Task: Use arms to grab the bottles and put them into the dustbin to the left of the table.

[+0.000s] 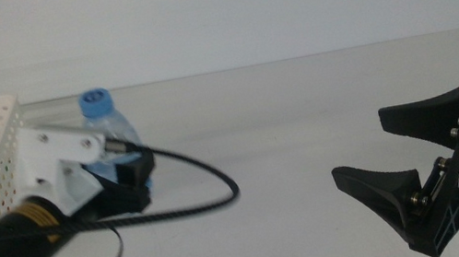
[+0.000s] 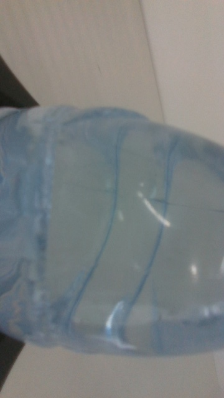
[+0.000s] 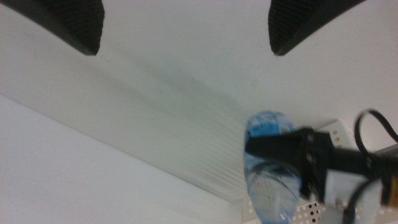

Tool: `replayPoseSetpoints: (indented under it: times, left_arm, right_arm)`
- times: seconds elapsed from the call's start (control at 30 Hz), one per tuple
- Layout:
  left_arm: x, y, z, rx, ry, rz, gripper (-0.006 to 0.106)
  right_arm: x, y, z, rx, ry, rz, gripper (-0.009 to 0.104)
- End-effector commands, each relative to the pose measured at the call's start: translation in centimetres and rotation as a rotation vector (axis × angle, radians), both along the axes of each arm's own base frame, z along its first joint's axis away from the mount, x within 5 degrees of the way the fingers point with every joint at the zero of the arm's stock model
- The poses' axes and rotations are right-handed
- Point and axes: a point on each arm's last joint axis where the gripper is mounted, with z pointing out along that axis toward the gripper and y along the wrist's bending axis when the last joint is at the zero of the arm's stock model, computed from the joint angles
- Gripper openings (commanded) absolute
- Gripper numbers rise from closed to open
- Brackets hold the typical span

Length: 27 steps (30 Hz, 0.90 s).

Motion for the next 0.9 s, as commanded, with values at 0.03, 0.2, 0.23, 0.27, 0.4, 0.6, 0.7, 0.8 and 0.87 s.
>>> replayPoseSetpoints:
  times: [0.03, 0.2, 0.23, 0.27, 0.4, 0.6, 0.7, 0.8, 0.87]
  left_arm:
    - [0.3, 0.4, 5.2, -0.056, -0.071, 0.062, -0.005]
    - [0.8, 1.4, 8.7, 0.016, 0.064, 0.181, -0.005]
    - [0.9, 1.5, 9.4, 0.032, 0.084, 0.2, -0.005]
    - [1.0, 1.7, 10.0, 0.051, 0.104, 0.216, -0.005]
    - [1.4, 2.0, 12.3, 0.127, 0.145, 0.247, -0.005]
    - [2.6, 3.8, 14.8, 0.179, 0.222, 0.284, -0.005]
    - [3.5, 5.6, 15.6, 0.196, 0.294, 0.319, -0.005]
    - [4.2, 7.2, 16.3, 0.211, 0.398, 0.328, -0.005]
    - [4.7, 8.2, 17.0, 0.225, 0.455, 0.327, -0.005]
  right_arm:
    - [0.2, 0.0, 1.7, 0.061, -0.093, -0.009, 0.079]
    - [0.2, 0.0, 1.7, 0.061, -0.093, -0.009, 0.079]
    - [0.2, 0.0, 1.7, 0.061, -0.093, -0.009, 0.079]
    - [0.2, 0.0, 1.7, 0.061, -0.093, -0.009, 0.079]
    - [0.2, 0.0, 1.7, 0.061, -0.093, -0.009, 0.079]
    - [0.2, 0.0, 1.7, 0.061, -0.093, -0.009, 0.079]
    - [0.2, 0.0, 1.7, 0.061, -0.093, -0.009, 0.079]
    - [0.2, 0.0, 1.7, 0.061, -0.093, -0.009, 0.079]
    - [0.2, 0.0, 1.7, 0.061, -0.093, -0.009, 0.079]
